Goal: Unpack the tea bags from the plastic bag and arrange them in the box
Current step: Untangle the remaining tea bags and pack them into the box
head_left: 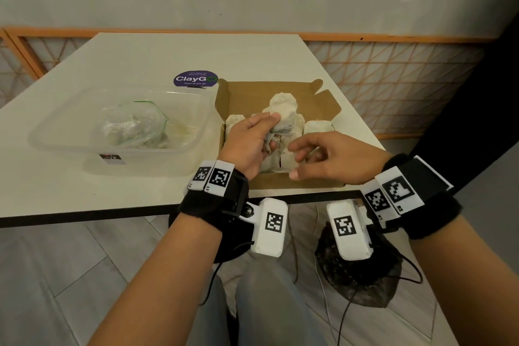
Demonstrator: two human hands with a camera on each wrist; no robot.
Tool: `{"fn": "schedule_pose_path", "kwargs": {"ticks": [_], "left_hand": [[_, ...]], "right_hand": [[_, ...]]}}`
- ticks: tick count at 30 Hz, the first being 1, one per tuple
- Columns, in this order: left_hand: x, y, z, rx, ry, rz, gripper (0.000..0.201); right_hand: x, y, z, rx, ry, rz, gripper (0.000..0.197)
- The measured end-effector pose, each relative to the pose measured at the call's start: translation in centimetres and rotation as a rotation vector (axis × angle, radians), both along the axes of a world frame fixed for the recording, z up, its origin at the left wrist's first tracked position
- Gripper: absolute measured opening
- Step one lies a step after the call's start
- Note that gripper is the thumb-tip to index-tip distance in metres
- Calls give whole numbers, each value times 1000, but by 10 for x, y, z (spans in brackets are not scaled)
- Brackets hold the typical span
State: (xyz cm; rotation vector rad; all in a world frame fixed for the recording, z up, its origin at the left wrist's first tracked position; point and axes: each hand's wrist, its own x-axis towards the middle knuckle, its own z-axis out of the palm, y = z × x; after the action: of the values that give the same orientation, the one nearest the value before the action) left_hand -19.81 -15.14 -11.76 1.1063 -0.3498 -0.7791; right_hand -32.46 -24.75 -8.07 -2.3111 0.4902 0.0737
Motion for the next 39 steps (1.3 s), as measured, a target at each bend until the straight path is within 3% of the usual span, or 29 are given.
{"fn": "schedule_pose_path", "kwargs": {"ticks": [2, 4, 6, 11, 16, 22, 24, 29, 34, 36, 39], "left_hand": [[1, 0, 0, -8, 19, 20, 8], [2, 0, -1, -12, 29, 35, 9], [2, 0, -2, -22, 41, 40, 10], [3, 0, -1, -59, 52, 60, 13], [3, -1, -1, -50, 70, 75, 10], [3, -1, -1, -54, 79, 80, 9], [3, 0, 0, -53, 84, 78, 10], [3, 1, 1, -55, 88, 74, 12], [3, 0, -1, -68, 89, 75, 11], [3, -1, -1, -64, 91, 82, 10], [3, 0, -1, -61, 82, 75, 9]], "right_hand": [[-3, 1, 0, -65, 38, 34, 45], [-3, 3, 0, -98, -12, 22, 27], [0, -1, 0, -6, -104, -35, 13], [0, -21, 10, 169, -192, -83, 4], [5, -24, 6, 156, -44, 1, 6], [21, -25, -7, 7, 19, -70, 1], [25, -26, -4, -83, 60, -84, 12], [16, -25, 22, -359, -67, -78, 15], [1, 0, 16, -367, 184, 259, 23], [3, 2, 4, -397, 204, 276, 28], [7, -6, 1, -332, 126, 158, 27]]}}
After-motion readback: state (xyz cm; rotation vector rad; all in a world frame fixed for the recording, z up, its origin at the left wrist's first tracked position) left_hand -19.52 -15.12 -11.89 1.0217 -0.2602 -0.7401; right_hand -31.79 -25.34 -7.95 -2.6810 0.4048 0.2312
